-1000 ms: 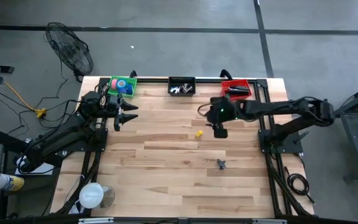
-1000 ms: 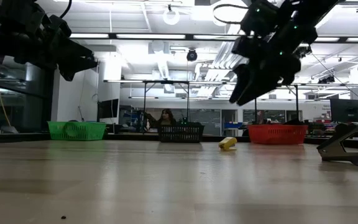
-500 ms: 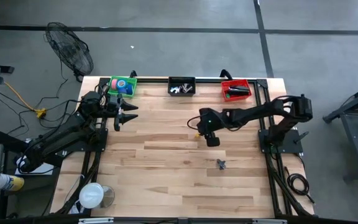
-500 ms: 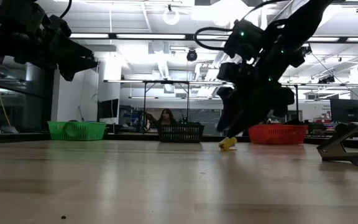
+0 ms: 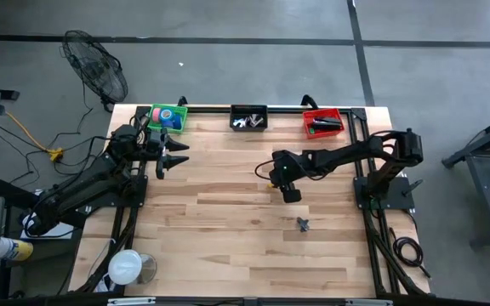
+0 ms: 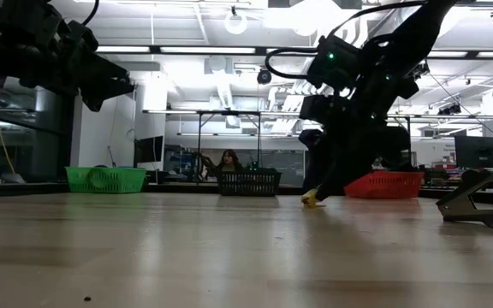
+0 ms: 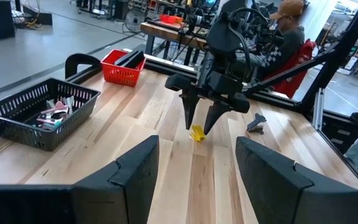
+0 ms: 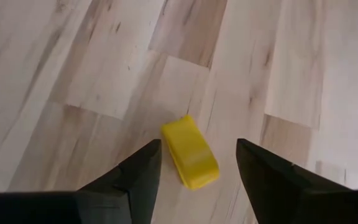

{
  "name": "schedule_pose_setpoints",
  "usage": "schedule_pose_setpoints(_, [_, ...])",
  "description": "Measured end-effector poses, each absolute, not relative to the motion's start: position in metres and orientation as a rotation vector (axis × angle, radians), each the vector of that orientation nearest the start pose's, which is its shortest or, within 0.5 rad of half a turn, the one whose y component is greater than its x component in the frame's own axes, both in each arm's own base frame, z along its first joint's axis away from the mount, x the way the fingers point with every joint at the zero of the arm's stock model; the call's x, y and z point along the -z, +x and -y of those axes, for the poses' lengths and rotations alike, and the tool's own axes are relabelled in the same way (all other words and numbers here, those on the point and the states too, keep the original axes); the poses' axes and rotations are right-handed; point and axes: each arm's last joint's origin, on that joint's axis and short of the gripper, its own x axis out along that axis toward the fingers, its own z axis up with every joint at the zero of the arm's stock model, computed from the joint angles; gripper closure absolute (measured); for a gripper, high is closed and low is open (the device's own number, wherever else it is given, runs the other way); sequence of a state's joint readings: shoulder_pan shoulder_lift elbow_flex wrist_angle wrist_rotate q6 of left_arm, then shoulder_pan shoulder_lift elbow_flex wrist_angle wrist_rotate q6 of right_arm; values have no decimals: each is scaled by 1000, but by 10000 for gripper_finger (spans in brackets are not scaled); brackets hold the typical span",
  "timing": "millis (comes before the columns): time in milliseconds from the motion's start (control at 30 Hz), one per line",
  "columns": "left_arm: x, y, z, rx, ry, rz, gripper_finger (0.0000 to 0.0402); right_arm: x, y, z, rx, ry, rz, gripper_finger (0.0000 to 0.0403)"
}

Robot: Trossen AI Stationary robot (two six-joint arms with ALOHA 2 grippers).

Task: Pick and place Stapler, Stapler remover, tape
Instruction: Put the yellow stapler in the red bin

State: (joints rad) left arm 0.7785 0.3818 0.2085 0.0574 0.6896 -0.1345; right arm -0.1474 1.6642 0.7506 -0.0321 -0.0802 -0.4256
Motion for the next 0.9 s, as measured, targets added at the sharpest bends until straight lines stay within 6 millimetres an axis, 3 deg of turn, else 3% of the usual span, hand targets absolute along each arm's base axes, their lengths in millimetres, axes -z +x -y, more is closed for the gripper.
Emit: schedule_pose_setpoints(900, [-208, 96, -68, -84, -214, -81, 191, -124, 297, 37, -127, -242, -954, 280])
